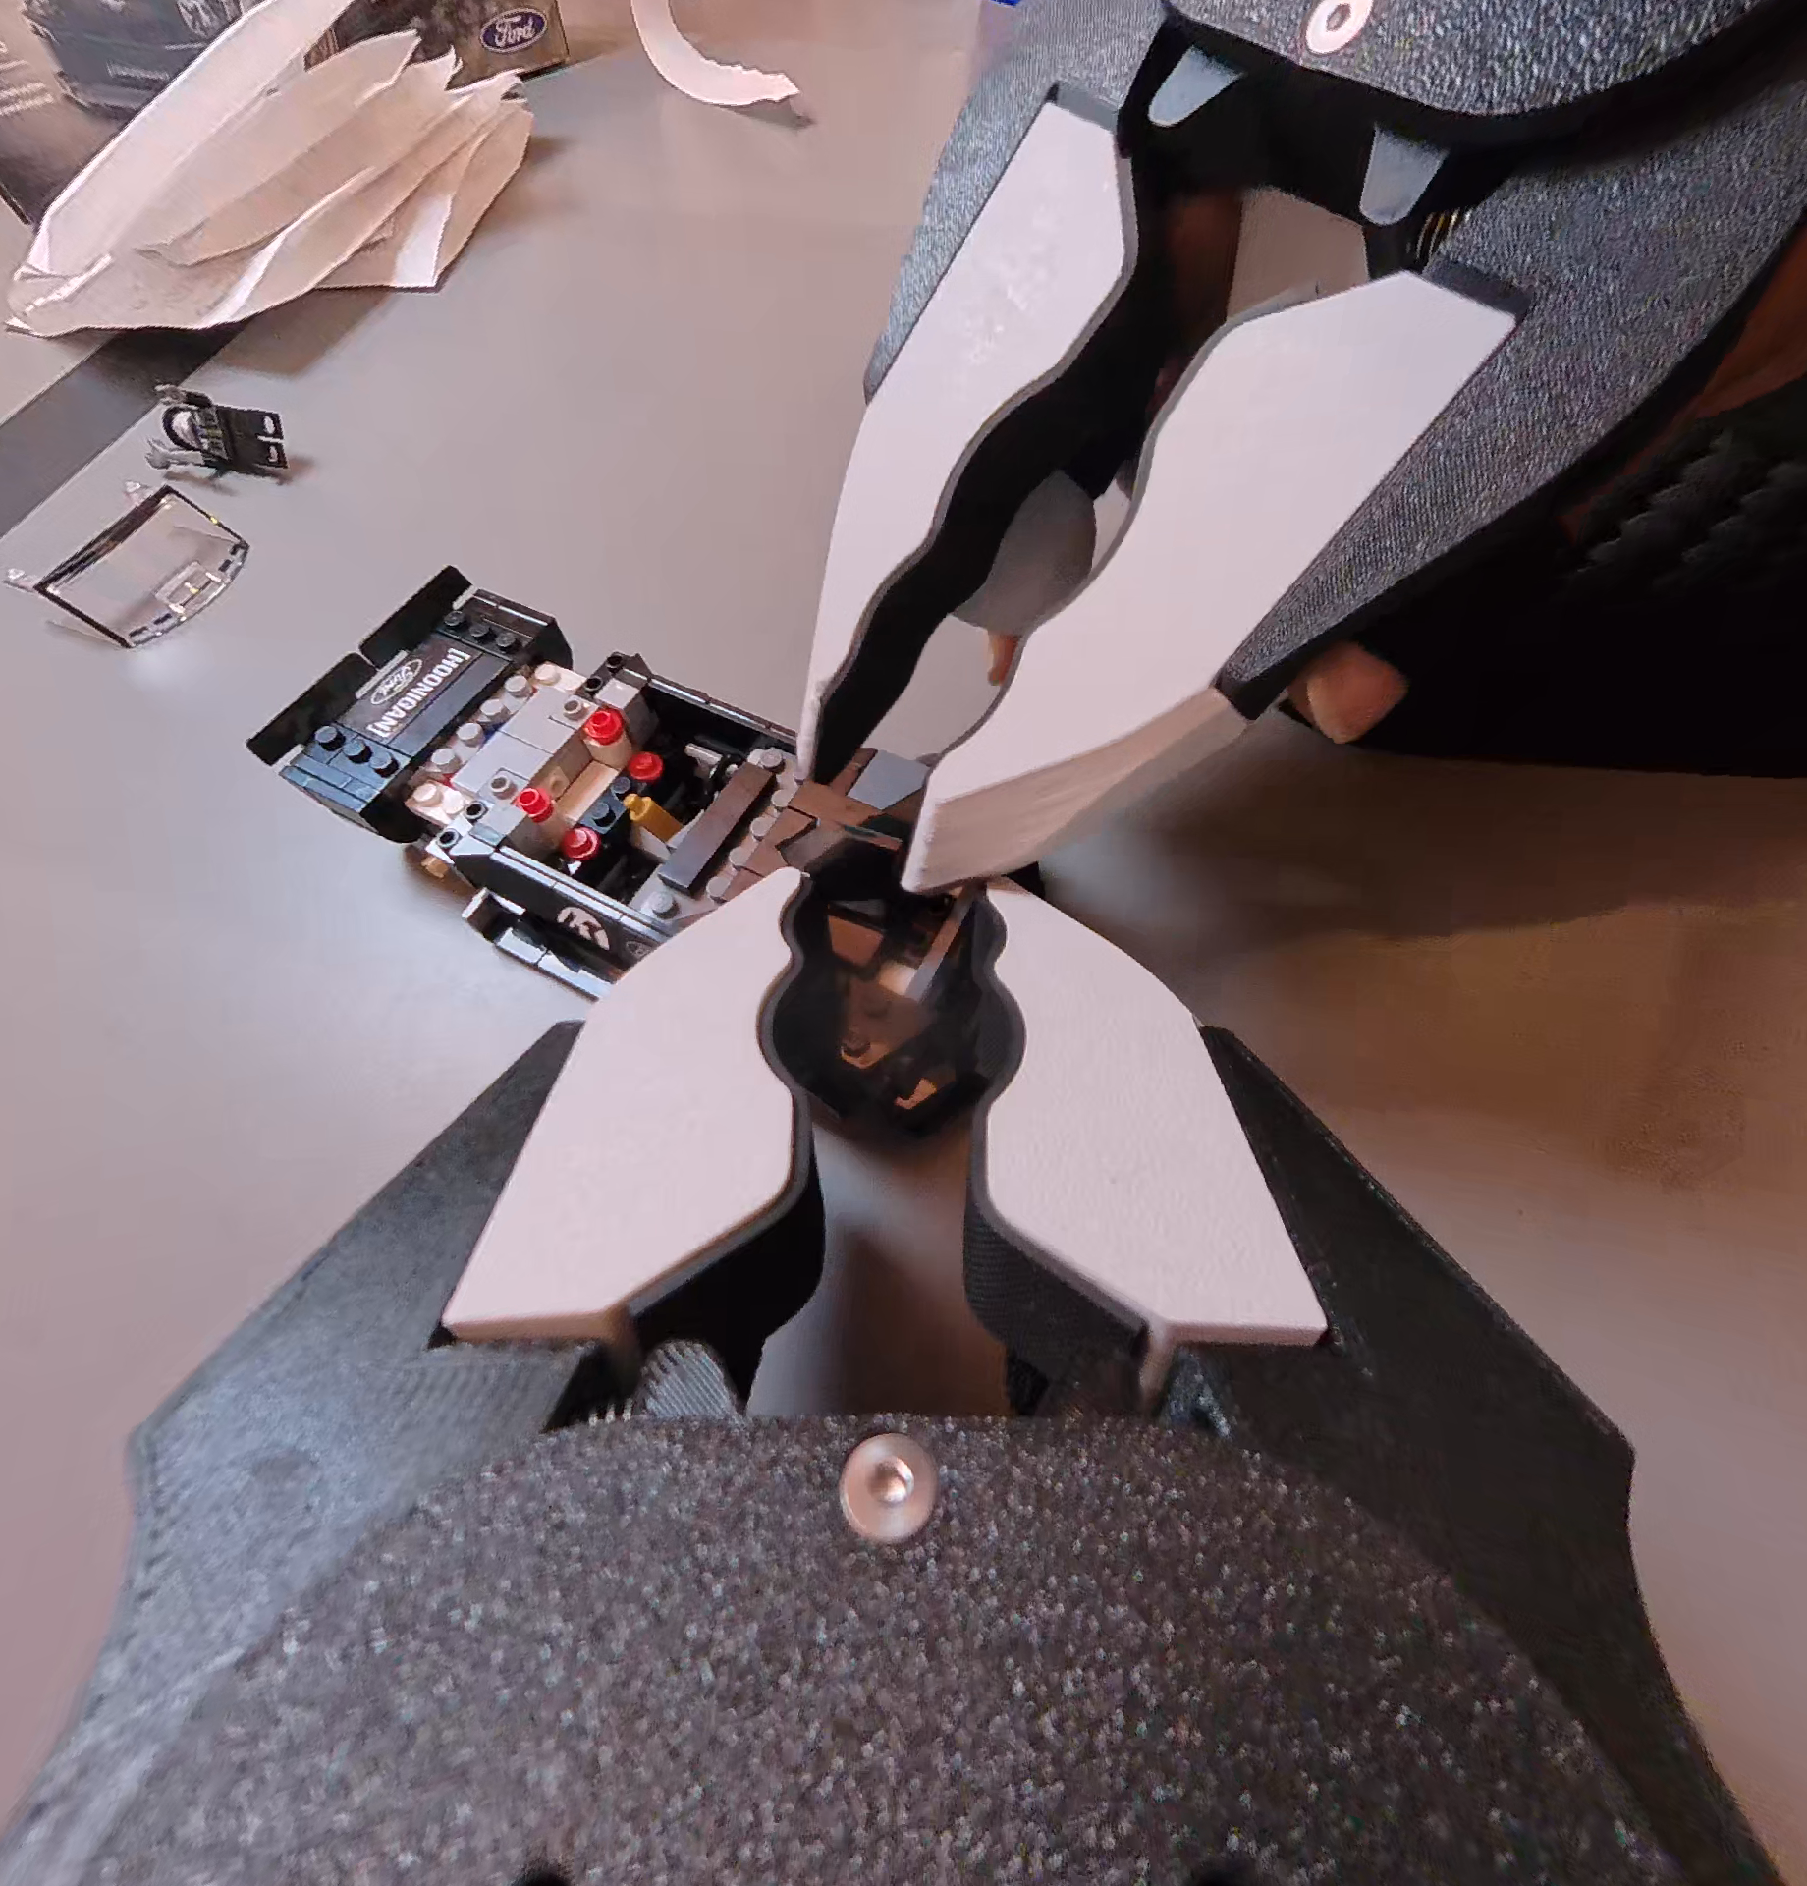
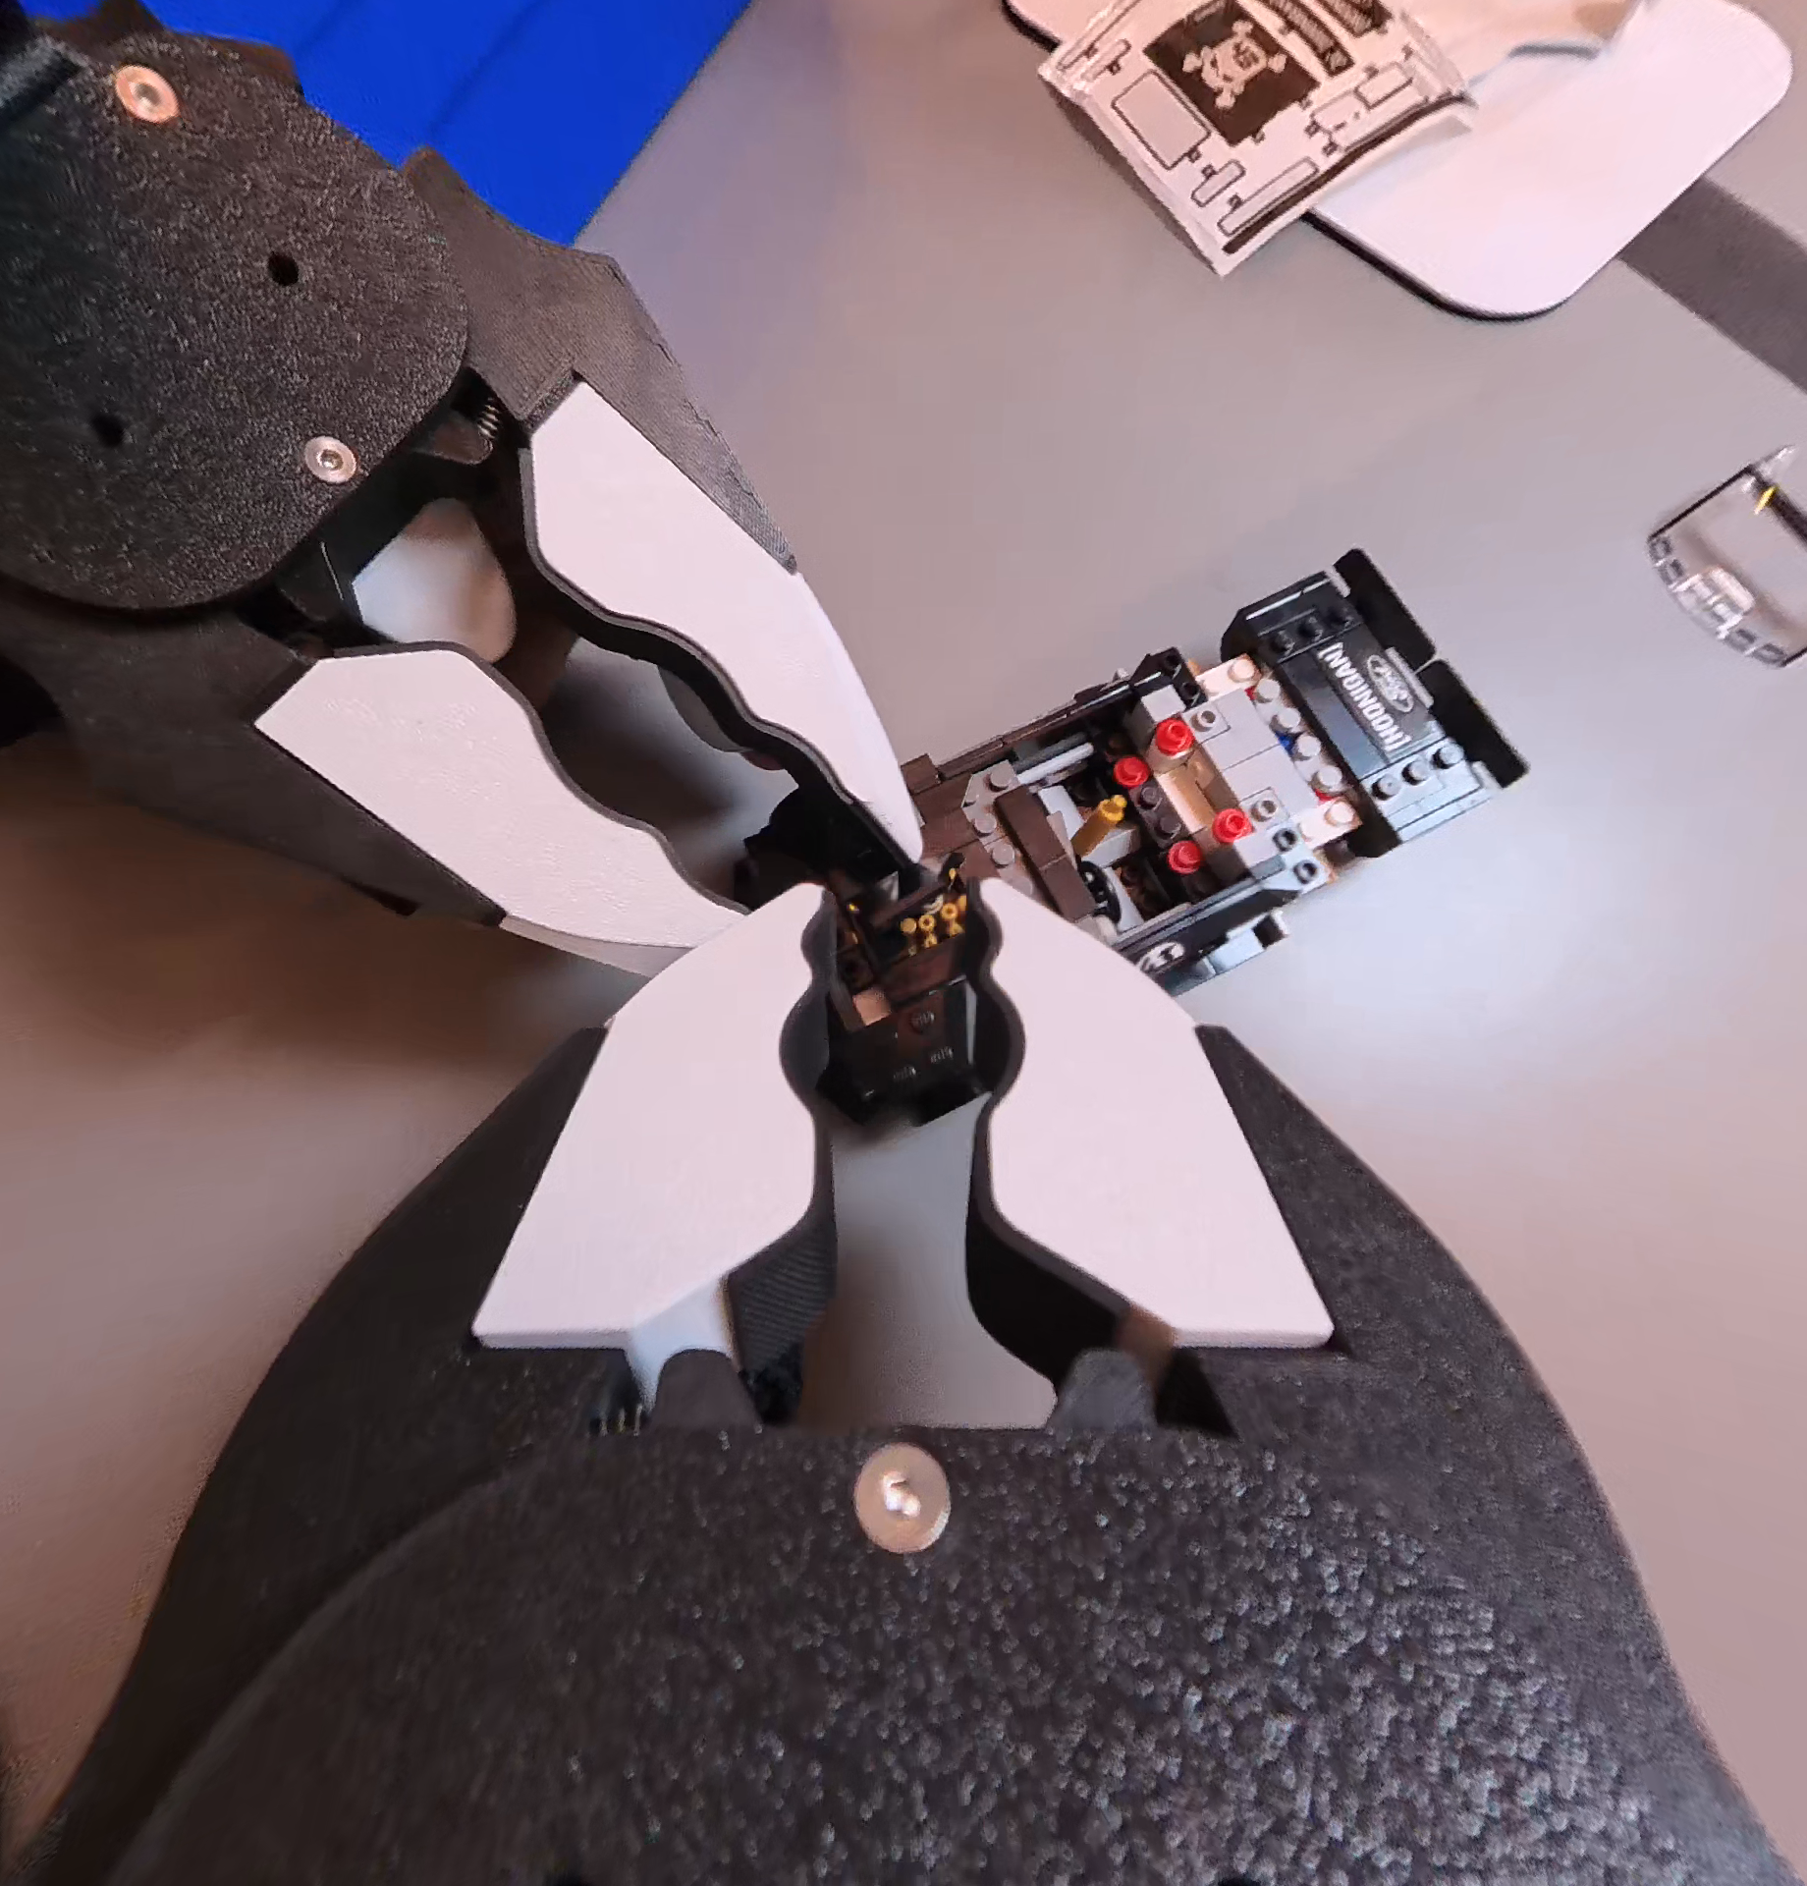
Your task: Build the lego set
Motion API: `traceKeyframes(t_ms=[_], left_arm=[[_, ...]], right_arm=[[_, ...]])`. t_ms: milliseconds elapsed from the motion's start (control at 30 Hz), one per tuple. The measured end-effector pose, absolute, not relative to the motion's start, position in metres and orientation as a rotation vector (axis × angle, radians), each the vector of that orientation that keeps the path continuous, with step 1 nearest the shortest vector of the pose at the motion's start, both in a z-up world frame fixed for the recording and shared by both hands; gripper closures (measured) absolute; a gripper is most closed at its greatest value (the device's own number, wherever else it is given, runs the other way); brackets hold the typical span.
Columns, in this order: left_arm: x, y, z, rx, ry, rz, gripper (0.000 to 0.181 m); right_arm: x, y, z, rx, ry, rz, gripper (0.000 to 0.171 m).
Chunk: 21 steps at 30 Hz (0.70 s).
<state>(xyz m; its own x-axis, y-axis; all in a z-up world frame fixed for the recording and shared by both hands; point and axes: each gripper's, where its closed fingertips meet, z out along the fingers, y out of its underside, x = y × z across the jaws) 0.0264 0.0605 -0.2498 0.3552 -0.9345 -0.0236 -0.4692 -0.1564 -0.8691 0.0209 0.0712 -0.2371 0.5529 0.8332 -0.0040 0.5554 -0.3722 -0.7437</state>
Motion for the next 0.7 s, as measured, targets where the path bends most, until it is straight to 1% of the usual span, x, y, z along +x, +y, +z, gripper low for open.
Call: traceKeyframes(t_ms=[133,267,700], left_arm=[[0.0268,0.0610,-0.2502,-1.771,1.249,-0.686,0.153],[0.0282,0.0611,-0.2486,-1.750,1.257,-0.679,0.153],[0.0306,0.0628,-0.2464,-1.736,1.250,-0.678,0.153]], right_arm=[[0.0193,0.0745,-0.2378,-2.030,-1.164,0.469,0.147],[0.0215,0.0766,-0.2418,-2.058,-1.146,0.497,0.156],[0.0262,0.0788,-0.2440,-2.111,-1.059,0.629,0.160]])
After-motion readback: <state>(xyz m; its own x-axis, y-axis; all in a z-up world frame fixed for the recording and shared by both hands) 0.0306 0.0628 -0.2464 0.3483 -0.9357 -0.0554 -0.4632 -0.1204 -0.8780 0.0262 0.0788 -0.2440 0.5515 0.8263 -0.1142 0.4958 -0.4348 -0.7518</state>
